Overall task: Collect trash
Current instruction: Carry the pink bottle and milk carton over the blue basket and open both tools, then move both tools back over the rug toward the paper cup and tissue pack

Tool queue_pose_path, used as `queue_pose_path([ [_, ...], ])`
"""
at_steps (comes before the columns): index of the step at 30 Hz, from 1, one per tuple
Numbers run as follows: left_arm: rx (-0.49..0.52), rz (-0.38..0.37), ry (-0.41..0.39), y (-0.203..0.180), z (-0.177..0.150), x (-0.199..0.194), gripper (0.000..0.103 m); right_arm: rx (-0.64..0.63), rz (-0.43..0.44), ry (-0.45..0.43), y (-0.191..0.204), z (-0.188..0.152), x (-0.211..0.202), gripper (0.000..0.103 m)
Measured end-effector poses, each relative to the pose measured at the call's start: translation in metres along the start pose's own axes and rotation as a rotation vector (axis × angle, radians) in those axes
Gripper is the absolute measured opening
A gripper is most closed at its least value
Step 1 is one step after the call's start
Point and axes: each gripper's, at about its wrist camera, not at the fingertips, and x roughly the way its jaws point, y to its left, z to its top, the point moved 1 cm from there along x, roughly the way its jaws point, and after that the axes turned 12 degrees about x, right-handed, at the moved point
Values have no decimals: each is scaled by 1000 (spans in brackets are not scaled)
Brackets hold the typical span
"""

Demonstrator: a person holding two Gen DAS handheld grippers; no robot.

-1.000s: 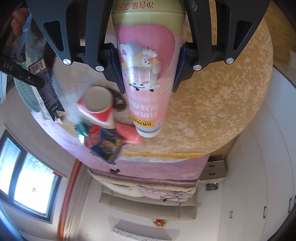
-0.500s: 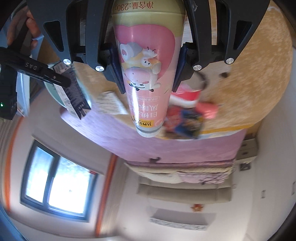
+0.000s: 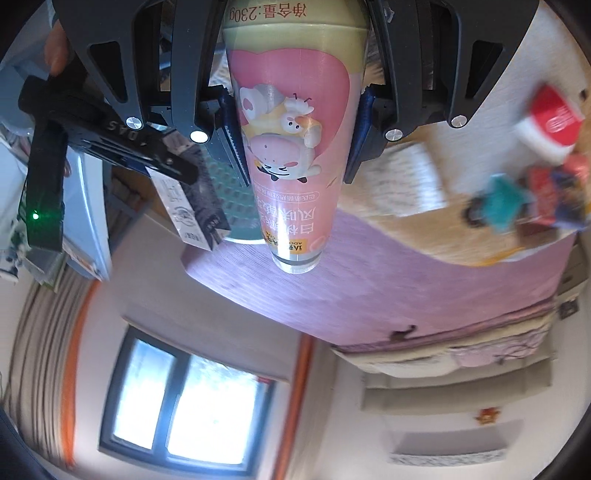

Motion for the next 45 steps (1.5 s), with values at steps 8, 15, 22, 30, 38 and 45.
queue_pose_path([
  [8, -6, -78, 96, -25, 8, 74, 47, 69, -78, 12, -39, 19, 30, 51],
  [15, -16, -82, 174, -31, 0, 117, 47, 93, -127, 41, -58, 20, 54, 51],
  [22, -20, -66, 236, -34, -4, 135, 47, 100, -161, 52, -65, 18, 64, 52],
  [30, -26, -61, 299, -38, -6, 146, 47, 124, -175, 63, -69, 18, 68, 52],
  [38, -59, -75, 263, -30, -3, 135, 62, 133, -186, 67, -72, 16, 67, 53],
  [45, -97, -104, 162, -14, -6, 89, 66, 141, -147, 50, -68, 12, 51, 59],
])
